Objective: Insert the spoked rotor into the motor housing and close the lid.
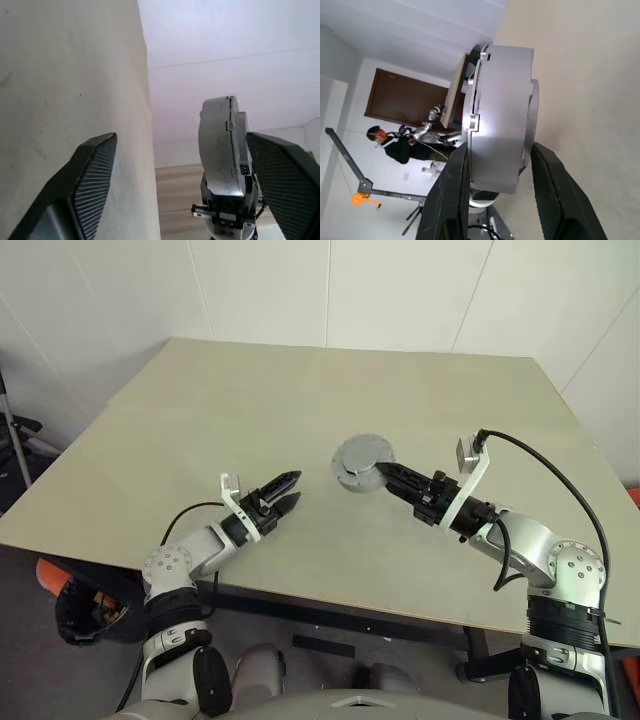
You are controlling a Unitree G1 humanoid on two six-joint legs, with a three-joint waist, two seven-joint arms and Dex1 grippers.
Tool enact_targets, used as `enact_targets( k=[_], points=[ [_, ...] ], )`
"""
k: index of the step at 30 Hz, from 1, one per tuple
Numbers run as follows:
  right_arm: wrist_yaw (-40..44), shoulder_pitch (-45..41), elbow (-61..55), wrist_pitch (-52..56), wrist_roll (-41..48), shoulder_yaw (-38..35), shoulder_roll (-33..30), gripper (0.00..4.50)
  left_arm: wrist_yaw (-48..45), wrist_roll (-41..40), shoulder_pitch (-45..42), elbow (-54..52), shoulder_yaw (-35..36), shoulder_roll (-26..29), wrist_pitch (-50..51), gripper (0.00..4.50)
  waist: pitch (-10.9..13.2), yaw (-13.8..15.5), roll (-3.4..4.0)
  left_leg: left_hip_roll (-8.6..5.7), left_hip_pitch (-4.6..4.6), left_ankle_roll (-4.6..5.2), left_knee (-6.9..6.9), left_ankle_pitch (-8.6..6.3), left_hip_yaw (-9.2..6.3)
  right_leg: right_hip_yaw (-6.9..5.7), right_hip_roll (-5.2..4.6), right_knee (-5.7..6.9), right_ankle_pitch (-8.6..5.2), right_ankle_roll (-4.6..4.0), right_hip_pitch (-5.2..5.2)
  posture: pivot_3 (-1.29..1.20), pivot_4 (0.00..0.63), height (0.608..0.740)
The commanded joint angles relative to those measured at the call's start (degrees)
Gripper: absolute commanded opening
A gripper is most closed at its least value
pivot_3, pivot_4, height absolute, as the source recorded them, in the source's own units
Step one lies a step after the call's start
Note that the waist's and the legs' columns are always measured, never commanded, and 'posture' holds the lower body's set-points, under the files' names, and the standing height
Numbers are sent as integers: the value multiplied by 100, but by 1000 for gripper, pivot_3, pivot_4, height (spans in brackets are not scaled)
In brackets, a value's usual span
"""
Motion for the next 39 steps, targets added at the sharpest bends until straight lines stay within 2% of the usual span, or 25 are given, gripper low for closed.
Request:
enact_targets(
  k=[1,9,16,31,34,39],
  points=[
    [-90,-237,-451,-426,595,182,-96,1630,150,-403,-218,7,11,-120,-46,4500,0,0,-1,0,-3,0,3,0,-2,0,0,0,2,3,0,0,0,740],
    [-87,-274,-658,-750,709,569,-164,1630,-122,-1035,-363,252,-146,-145,305,4500,1,-7,-2,-1,-16,2,21,-2,-9,0,2,2,-1,40,-3,0,0,740],
    [-68,-260,-756,-801,709,741,-189,1630,-499,-1388,-365,394,-394,-11,655,4500,1,-6,-2,-3,-19,2,27,-2,-10,1,2,2,7,39,-2,0,0,740],
    [-141,87,-1244,-858,709,1097,116,1630,-983,-1028,-561,937,-881,137,424,4500,-1,-2,-4,-4,-22,2,34,-2,-14,0,1,2,11,50,-1,0,0,740],
    [-163,100,-1266,-894,709,1104,107,1630,-1023,-1022,-567,968,-900,158,418,3925,-1,-4,-4,-4,-23,2,37,-2,-15,0,1,3,12,53,-1,0,0,740],
    [-147,65,-1179,-882,709,1057,48,1630,-1049,-1034,-555,947,-904,197,460,2330,-1,-4,-4,-4,-23,2,41,-2,-15,1,1,4,14,58,0,0,0,740]
  ],
)
